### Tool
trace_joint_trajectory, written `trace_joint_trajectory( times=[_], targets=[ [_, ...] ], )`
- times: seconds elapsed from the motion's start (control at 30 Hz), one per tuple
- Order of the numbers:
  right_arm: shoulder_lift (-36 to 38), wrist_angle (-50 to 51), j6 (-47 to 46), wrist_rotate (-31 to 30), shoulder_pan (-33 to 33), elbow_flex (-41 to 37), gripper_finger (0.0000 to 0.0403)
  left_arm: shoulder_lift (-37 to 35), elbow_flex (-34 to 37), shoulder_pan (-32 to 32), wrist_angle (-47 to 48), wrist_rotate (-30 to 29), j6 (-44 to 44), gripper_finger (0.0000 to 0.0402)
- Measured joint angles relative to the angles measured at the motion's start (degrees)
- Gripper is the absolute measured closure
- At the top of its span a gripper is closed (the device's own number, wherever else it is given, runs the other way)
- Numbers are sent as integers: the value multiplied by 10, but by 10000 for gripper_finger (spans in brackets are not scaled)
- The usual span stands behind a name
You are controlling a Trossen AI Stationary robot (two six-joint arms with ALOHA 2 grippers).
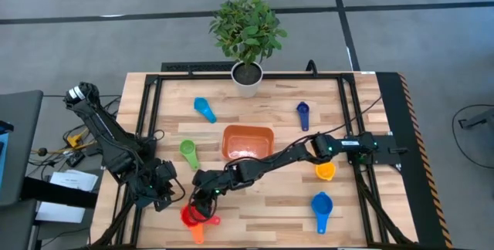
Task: Nest measuring cups in basket
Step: Stack the red measuring cup on top of the orange measuring cup
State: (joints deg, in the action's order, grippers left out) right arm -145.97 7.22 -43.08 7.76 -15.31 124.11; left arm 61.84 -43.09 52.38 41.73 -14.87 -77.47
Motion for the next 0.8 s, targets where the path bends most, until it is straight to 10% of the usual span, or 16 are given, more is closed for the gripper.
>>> trace_joint_trajectory(
  times=[0.5,0.8],
  targets=[
    [69,269,-71,-75,-15,0,272,11,-1,73,-148,43,-38,274],
    [56,281,-155,-102,-57,-1,284,143,-1,111,-317,3,-37,314]
  ],
)
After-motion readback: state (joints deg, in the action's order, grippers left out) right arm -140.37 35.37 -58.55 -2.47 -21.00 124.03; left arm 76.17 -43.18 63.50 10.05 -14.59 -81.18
